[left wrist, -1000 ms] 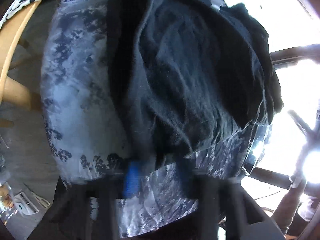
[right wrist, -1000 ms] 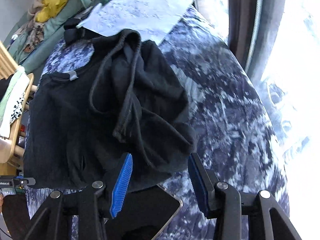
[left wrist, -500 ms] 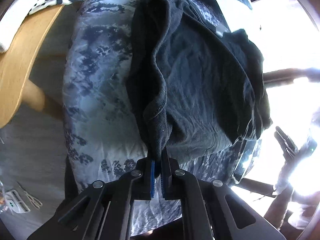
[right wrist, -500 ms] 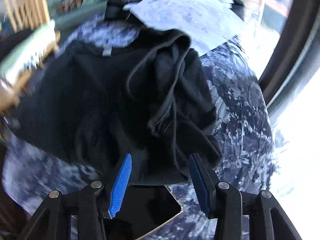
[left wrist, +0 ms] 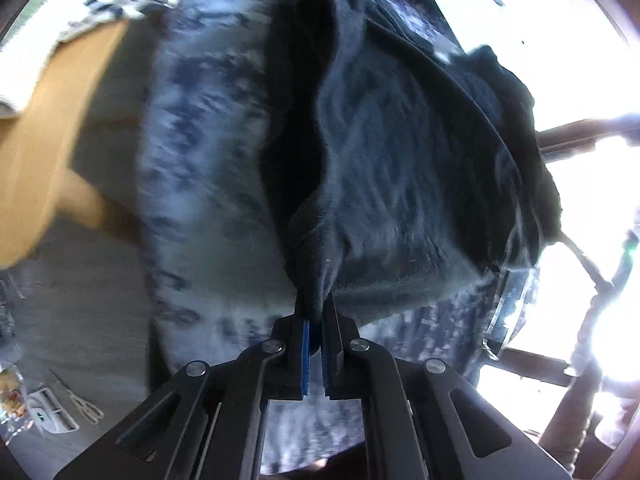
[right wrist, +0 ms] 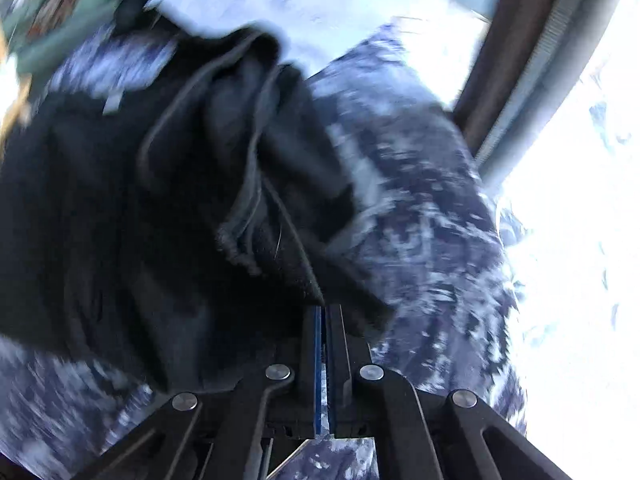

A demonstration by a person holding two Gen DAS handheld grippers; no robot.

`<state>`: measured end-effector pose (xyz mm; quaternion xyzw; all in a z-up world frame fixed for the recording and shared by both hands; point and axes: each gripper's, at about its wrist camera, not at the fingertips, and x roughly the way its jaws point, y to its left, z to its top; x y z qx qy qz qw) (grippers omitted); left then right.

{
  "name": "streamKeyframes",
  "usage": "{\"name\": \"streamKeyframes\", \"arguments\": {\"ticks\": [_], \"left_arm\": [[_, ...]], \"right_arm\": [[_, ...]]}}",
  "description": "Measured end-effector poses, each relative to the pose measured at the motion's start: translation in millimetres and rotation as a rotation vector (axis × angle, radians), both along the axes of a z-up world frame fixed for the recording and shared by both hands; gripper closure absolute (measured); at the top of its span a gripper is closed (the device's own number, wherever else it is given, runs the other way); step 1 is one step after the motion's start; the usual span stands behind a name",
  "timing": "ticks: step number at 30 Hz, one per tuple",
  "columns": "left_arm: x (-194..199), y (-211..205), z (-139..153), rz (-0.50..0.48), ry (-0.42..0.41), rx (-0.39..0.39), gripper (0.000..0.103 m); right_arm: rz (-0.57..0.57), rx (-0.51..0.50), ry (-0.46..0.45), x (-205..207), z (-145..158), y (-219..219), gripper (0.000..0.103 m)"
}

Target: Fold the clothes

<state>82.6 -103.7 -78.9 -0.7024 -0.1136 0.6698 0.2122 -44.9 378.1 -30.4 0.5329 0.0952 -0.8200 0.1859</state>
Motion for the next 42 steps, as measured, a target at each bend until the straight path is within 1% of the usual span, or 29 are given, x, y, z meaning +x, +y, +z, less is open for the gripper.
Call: {"name": "streamKeyframes", "arguments": {"ticks": [3,4,6,7,9,13,14,17,19,22,26,28,29,30,31,32,33,34,35,36,38,39,40,42], "left_arm": [[-6,-17,10,0.023,0.022,-0.019,0.099],[-8,-23,13,0.031,0.029,-0.026,0.099],[-8,-32,30,0.024,0.073,-0.046,0.099],[-8,-34,33,0.020,0.077,-0.049,0.099],[-7,-42,39,0.010,0.074,-0.070,0.099],[-2,-52,28,-0.003,0.039,-0.140,0.099],[0,-54,22,-0.005,0.019,-0.144,0.099],[5,-63,15,0.009,-0.001,-0.134,0.099],[11,-68,14,0.008,-0.007,-0.138,0.099],[14,-72,14,0.008,-0.009,-0.142,0.099],[12,-62,9,-0.021,-0.017,-0.186,0.099],[12,-50,12,-0.047,-0.020,-0.210,0.098],[12,-47,17,-0.063,-0.018,-0.202,0.094],[11,-47,24,-0.068,-0.011,-0.193,0.091],[10,-46,31,-0.073,-0.005,-0.183,0.088],[8,-47,40,-0.067,0.006,-0.166,0.080],[6,-47,49,-0.062,0.018,-0.149,0.071],[3,-45,60,-0.062,0.044,-0.131,0.066],[0,-43,71,-0.062,0.070,-0.114,0.058],[-4,-39,80,-0.071,0.100,-0.102,0.056],[-10,-21,99,-0.097,0.164,-0.084,0.055],[-13,-13,104,-0.105,0.184,-0.086,0.054],[-18,-6,105,-0.128,0.210,-0.094,0.054],[-25,9,106,-0.159,0.226,-0.102,0.054]], "right_arm": [[-0.104,-0.142,-0.030,-7,21,33,0.102],[-0.118,-0.186,-0.033,-7,28,39,0.102],[-0.146,-0.271,-0.041,-5,40,52,0.102],[-0.156,-0.293,-0.046,-4,42,55,0.102],[-0.176,-0.320,-0.088,-2,41,58,0.102],[-0.182,-0.299,-0.198,9,11,57,0.102],[-0.188,-0.303,-0.228,14,0,60,0.102],[-0.214,-0.302,-0.316,33,-30,68,0.102],[-0.222,-0.311,-0.354,47,-43,74,0.102],[-0.217,-0.317,-0.386,65,-50,79,0.102],[-0.193,-0.267,-0.359,69,-52,68,0.101],[-0.181,-0.241,-0.347,66,-51,59,0.093],[-0.182,-0.243,-0.338,65,-47,58,0.088],[-0.182,-0.246,-0.328,63,-43,57,0.077],[-0.171,-0.243,-0.302,63,-36,56,0.073],[-0.158,-0.240,-0.265,62,-24,55,0.071],[-0.146,-0.249,-0.240,61,-15,55,0.065],[-0.139,-0.261,-0.221,60,-8,55,0.065],[-0.126,-0.272,-0.197,58,2,53,0.065],[-0.104,-0.266,-0.166,55,13,47,0.065],[-0.072,-0.247,-0.122,50,23,33,0.065],[-0.055,-0.240,-0.101,47,28,25,0.065],[-0.039,-0.236,-0.083,44,31,17,0.065],[-0.022,-0.262,-0.078,32,28,-8,0.065]]}}
